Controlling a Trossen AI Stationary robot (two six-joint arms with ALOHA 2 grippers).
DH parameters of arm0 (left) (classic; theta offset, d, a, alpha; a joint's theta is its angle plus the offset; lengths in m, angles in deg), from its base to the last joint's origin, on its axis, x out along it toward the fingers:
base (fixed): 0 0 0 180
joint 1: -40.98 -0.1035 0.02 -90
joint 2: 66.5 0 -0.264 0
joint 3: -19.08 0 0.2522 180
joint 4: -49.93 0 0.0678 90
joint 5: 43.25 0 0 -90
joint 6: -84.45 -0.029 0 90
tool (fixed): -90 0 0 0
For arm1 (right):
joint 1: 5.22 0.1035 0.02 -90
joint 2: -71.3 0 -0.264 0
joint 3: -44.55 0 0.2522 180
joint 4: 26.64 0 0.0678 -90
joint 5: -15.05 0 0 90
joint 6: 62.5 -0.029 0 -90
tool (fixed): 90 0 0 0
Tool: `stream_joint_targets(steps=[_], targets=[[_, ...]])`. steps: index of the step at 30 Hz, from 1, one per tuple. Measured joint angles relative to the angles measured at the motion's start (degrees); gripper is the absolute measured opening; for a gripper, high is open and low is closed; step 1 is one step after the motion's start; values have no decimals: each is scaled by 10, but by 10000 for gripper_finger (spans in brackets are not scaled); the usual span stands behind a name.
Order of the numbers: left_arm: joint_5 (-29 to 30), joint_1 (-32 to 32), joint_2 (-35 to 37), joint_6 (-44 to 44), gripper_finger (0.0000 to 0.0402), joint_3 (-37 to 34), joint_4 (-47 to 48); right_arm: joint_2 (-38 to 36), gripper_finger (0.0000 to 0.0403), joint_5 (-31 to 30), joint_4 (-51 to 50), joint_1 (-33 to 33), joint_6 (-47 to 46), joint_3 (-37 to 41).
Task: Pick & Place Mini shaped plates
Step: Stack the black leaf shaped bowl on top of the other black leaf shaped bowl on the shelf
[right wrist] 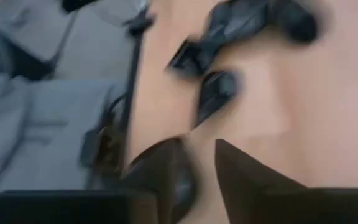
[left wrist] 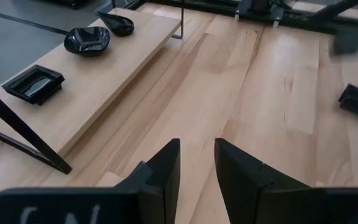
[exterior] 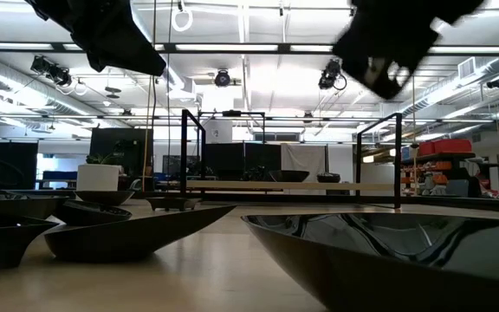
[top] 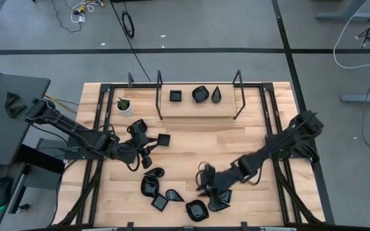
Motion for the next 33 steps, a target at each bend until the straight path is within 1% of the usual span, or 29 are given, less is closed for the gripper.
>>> stream_joint_targets(steps=[3,6,8,13,15,17,23,28,33], targets=[[1,0,0,0,106,0,-2,59,150,53,38,7,2,-13],[1,0,0,0,106,0,-3,107,168,67,31,0,33,-47],[1,0,0,0,106,0,-3,134,173,85,15,-11,57,-68],[-1,0,0,0,106,0,-2,176,175,164,13,-31,113,-103],[-5,0,0,0,106,0,-2,188,172,177,3,-35,127,-105],[-5,0,0,0,106,0,-2,193,165,177,-18,-36,142,-103],[-5,0,0,0,106,0,-3,192,132,174,-35,-36,157,-104],[-5,0,0,0,106,0,-3,192,87,147,-32,-36,165,-104],[-6,0,0,0,106,0,-3,192,37,145,-29,-36,166,-104]])
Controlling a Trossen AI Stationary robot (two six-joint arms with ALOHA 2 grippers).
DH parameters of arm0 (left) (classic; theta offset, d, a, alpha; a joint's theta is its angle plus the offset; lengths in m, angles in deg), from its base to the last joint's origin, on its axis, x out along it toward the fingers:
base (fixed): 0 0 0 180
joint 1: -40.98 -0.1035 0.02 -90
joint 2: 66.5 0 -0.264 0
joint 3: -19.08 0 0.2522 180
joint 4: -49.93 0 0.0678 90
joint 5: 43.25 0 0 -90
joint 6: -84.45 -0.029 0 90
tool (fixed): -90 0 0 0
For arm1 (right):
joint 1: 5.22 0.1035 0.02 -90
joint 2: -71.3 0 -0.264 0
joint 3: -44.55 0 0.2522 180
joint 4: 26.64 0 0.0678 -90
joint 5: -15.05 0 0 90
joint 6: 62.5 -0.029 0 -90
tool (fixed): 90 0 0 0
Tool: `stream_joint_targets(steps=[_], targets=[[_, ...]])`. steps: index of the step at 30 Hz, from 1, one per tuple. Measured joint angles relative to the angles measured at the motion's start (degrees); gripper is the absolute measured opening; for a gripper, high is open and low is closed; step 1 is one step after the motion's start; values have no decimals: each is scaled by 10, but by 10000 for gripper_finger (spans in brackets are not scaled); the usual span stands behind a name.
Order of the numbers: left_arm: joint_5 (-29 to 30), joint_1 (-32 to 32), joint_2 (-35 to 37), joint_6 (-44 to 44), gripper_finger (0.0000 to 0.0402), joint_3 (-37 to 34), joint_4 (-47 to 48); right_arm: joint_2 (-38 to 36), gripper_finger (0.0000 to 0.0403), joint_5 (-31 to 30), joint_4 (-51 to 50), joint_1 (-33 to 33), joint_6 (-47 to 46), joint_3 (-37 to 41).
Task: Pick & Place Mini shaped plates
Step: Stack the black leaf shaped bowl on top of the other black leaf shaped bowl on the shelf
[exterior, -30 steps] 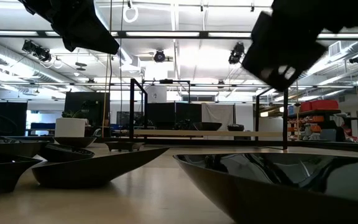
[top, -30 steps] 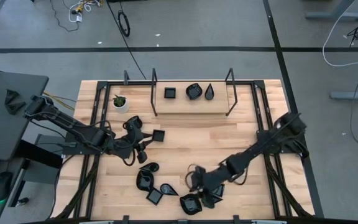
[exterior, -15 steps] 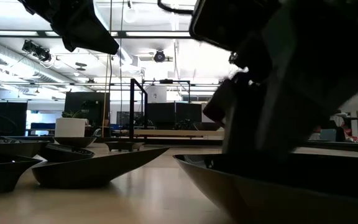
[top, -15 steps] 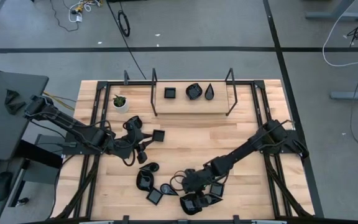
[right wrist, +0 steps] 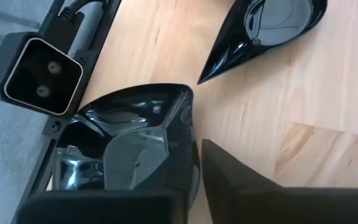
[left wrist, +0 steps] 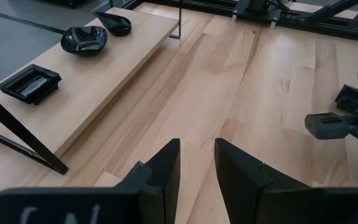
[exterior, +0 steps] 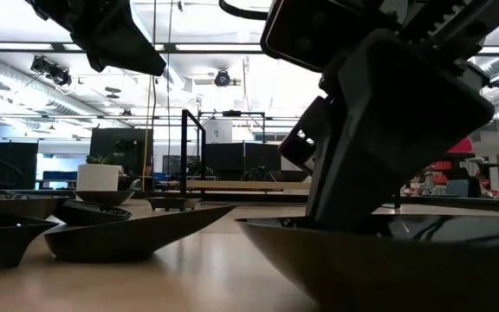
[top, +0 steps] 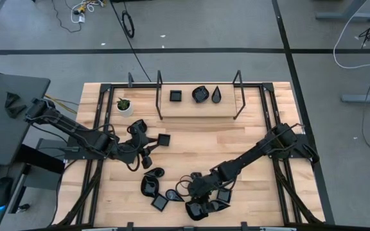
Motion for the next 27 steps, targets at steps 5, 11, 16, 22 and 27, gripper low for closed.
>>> stream_joint_targets(steps=[5,11,16,22,27], targets=[[0,0,0,0,106,0,0,-6,5,-16,-3,0,-18,0],[0,0,0,0,106,0,0,-85,4,-125,-83,-15,-63,0],[0,0,0,0,106,0,-1,-194,4,-286,-178,-59,-71,0],[0,0,0,0,106,0,-1,-303,3,-448,-236,-196,-96,0],[2,0,0,0,106,0,-1,-300,2,-440,-240,-358,-108,0]])
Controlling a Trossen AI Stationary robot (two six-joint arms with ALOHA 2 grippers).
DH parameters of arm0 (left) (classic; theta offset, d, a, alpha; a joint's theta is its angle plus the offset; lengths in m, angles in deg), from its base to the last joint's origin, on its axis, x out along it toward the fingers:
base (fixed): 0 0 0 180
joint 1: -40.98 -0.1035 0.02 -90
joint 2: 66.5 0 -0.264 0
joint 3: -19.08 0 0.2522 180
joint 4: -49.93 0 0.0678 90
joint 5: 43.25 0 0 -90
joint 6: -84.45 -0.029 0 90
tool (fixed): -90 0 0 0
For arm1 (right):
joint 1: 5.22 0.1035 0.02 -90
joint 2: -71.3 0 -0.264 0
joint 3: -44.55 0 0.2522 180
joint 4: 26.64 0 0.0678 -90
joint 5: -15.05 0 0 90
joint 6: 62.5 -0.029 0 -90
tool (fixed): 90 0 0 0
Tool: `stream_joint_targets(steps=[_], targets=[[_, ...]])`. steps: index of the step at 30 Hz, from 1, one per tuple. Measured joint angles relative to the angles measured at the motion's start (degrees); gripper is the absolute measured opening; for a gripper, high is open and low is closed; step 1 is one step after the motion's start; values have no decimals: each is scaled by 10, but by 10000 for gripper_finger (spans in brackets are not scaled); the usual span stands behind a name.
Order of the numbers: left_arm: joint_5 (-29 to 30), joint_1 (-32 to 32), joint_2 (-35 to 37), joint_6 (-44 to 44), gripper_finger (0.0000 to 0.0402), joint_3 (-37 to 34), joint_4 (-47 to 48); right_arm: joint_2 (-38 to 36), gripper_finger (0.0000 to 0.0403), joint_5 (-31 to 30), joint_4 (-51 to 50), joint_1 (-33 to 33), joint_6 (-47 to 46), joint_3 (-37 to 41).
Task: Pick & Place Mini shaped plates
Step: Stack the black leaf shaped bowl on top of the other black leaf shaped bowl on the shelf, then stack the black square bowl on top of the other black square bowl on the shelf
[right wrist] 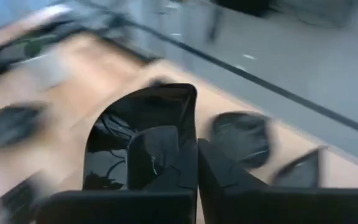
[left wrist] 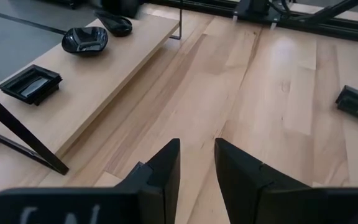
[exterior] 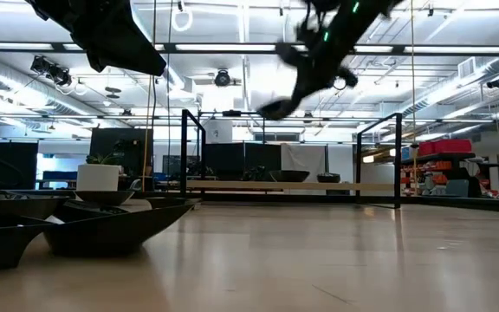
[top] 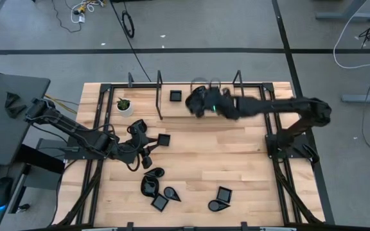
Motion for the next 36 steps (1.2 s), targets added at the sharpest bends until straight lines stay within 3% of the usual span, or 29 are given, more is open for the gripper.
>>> stream_joint_targets(steps=[5,11,27,36], targets=[[0,0,0,0,106,0,1,40,2,50,16,-125,15,0],[0,0,0,0,106,0,0,89,2,129,49,-189,44,0],[2,0,0,0,106,0,0,121,26,136,39,-206,59,1],[2,0,0,1,106,0,0,120,123,130,54,-206,102,1]])
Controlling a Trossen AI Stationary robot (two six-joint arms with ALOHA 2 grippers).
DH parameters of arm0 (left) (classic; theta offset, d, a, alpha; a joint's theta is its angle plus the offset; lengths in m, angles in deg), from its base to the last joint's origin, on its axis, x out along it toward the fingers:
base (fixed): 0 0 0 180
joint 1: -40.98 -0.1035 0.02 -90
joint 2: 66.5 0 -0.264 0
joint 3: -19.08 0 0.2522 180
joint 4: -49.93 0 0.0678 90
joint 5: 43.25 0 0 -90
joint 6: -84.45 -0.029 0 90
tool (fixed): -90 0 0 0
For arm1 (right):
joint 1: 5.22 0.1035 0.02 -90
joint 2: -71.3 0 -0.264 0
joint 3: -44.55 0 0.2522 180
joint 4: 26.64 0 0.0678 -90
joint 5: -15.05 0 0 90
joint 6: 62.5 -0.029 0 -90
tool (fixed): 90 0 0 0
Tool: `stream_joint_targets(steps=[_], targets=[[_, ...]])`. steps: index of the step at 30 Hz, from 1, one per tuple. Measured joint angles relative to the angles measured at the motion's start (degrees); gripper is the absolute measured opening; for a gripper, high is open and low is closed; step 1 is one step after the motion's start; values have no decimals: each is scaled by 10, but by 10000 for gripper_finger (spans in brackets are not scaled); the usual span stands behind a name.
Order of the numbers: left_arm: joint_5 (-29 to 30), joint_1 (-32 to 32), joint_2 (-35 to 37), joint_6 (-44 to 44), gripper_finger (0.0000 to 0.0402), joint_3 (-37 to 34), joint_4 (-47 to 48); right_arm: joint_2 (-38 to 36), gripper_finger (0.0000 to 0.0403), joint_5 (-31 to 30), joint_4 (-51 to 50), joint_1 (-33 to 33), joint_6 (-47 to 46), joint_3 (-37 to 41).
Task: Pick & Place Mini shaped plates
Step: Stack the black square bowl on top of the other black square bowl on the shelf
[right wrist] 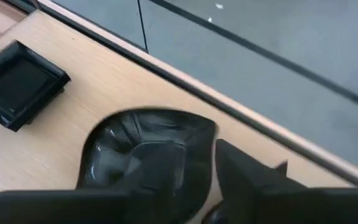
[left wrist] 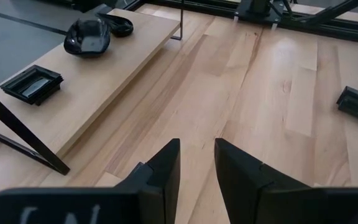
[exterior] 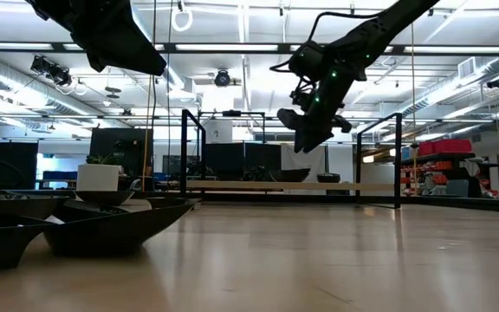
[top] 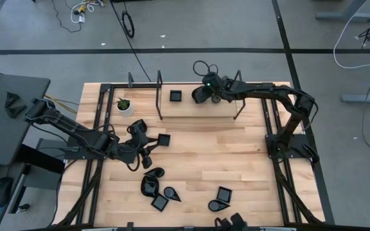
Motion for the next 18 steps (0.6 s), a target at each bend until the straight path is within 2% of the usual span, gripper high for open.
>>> stream_joint_targets(steps=[5,8,10,14,18], targets=[[0,0,0,0,106,0,0,-10,166,1,35,11,22,0],[0,0,0,0,106,0,0,-16,168,43,48,24,37,-1],[0,0,0,0,106,0,0,-17,160,93,46,33,46,-1],[1,0,0,2,106,0,0,-17,133,237,20,47,44,-1],[3,0,0,3,106,0,0,-17,101,257,-21,65,53,-1]])
